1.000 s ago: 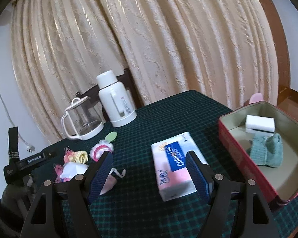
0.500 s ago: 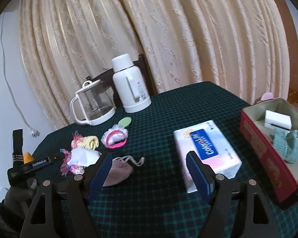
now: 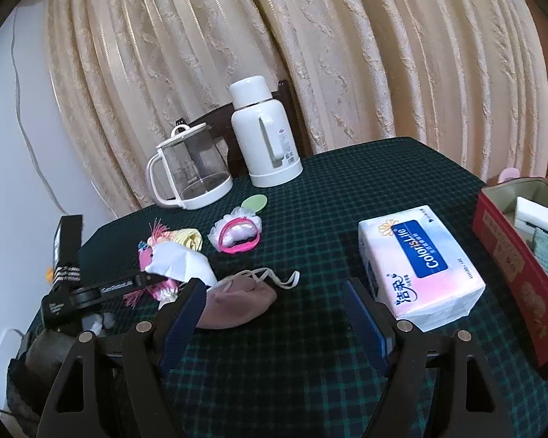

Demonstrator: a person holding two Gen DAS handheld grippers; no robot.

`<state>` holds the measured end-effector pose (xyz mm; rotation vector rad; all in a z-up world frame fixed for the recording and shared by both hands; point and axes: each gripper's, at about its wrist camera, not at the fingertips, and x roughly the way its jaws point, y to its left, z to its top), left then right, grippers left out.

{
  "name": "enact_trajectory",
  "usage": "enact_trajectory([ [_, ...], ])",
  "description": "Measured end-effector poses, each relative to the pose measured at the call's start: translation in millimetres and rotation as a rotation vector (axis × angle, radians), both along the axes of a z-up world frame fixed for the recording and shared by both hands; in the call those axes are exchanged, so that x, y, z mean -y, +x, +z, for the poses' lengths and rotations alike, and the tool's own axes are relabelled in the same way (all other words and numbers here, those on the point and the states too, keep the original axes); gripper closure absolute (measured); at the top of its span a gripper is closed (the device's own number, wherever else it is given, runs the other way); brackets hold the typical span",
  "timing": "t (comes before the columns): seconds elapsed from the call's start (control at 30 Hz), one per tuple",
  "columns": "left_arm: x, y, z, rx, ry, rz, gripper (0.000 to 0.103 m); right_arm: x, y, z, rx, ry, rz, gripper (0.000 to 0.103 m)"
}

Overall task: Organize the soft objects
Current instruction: 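Close the left gripper on the pink patterned fabric bag with tassels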

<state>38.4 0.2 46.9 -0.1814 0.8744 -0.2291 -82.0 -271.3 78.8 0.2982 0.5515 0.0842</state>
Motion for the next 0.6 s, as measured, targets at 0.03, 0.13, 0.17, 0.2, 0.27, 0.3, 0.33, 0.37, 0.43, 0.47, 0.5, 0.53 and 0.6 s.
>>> enact_trajectory([
  [0.03, 1, 1, -1, -0.003, -0.003, -0.002, 0.025, -1, 0, -1, -0.003, 0.0, 0.003, 0.023],
  [0.13, 3, 4, -3, -0.008, -0.018, -0.008, 0.027, -3, 4, -4, -0.019, 0.002, 0.018, 0.023],
  [0.17, 3, 5, -4, -0.009, -0.026, -0.01, 0.031, -4, 6, -6, -0.028, 0.006, 0.024, 0.023],
  [0.2, 3, 6, -4, -0.01, -0.033, -0.011, 0.033, -4, 8, -9, -0.037, 0.011, 0.029, 0.023],
  [0.27, 1, 7, -4, -0.005, -0.039, -0.008, 0.046, -6, 12, -13, -0.058, 0.018, 0.042, 0.023],
  [0.3, 0, 7, -4, -0.006, -0.043, -0.008, 0.046, -7, 13, -14, -0.069, 0.021, 0.051, 0.023],
  [0.33, -2, 6, -4, -0.005, -0.049, -0.007, 0.048, -8, 15, -16, -0.077, 0.022, 0.058, 0.023],
  [0.37, -4, 5, -3, -0.002, -0.054, -0.005, 0.049, -10, 17, -18, -0.088, 0.025, 0.069, 0.023],
  [0.43, -8, 2, 1, 0.011, -0.062, 0.001, 0.049, -11, 21, -20, -0.103, 0.032, 0.084, 0.023],
  [0.47, -10, 1, 2, 0.017, -0.066, 0.004, 0.049, -12, 24, -22, -0.116, 0.041, 0.095, 0.023],
  [0.5, -14, -2, 5, 0.027, -0.073, 0.01, 0.049, -13, 26, -23, -0.122, 0.045, 0.099, 0.022],
  [0.53, -18, -5, 9, 0.039, -0.079, 0.019, 0.049, -14, 29, -25, -0.132, 0.05, 0.102, 0.02],
  [0.6, -27, -9, 15, 0.058, -0.085, 0.04, 0.049, -16, 33, -27, -0.145, 0.05, 0.108, 0.019],
])
